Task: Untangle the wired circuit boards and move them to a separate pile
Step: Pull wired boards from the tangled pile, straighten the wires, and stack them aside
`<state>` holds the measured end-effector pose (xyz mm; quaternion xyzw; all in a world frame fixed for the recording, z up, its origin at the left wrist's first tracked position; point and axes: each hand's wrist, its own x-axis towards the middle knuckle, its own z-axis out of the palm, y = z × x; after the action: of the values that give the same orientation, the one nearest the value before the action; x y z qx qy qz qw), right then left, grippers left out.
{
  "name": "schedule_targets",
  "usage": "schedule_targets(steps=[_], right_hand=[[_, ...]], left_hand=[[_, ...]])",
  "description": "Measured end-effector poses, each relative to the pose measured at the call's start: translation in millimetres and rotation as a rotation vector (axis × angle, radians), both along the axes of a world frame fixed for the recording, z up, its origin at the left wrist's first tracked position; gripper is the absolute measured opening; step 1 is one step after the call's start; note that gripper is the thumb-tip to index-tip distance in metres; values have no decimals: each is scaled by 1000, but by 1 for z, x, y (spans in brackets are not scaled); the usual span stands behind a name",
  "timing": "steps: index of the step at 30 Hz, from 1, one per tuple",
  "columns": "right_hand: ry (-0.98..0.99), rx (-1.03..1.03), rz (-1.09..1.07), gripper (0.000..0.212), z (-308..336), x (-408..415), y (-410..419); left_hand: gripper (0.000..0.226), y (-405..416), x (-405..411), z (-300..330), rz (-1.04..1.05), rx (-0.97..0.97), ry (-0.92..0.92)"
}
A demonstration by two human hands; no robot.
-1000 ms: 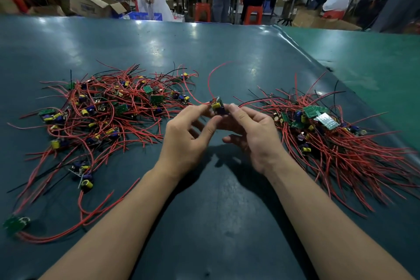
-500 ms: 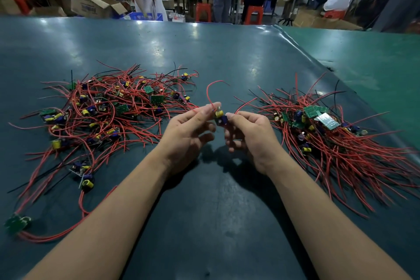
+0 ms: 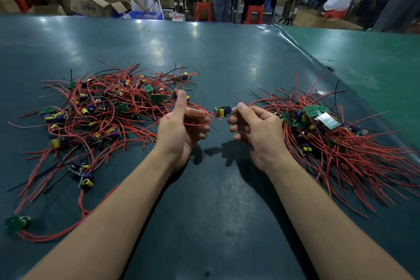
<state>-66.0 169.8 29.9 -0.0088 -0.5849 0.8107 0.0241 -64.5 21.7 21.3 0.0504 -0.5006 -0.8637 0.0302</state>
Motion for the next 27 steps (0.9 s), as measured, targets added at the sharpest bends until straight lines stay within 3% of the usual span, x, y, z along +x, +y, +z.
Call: schedule_targets(steps=[3, 6, 9, 16, 27], right_hand=[[-104, -80, 65, 26, 1, -1, 0], [-190, -82, 137, 28, -1, 0, 0], [-127, -41, 134, 25, -3, -1, 0], [169, 120, -96, 21, -9, -2, -2], [217, 1, -418, 26, -8, -14, 15]], left_hand=[[42, -2, 4, -3, -150, 47, 174], [46, 5, 7, -12, -214, -185, 278], [30, 5, 7, -12, -142, -243, 271], [18, 7, 5, -9, -13, -286, 271], [19, 2, 4, -5, 216, -317, 324]])
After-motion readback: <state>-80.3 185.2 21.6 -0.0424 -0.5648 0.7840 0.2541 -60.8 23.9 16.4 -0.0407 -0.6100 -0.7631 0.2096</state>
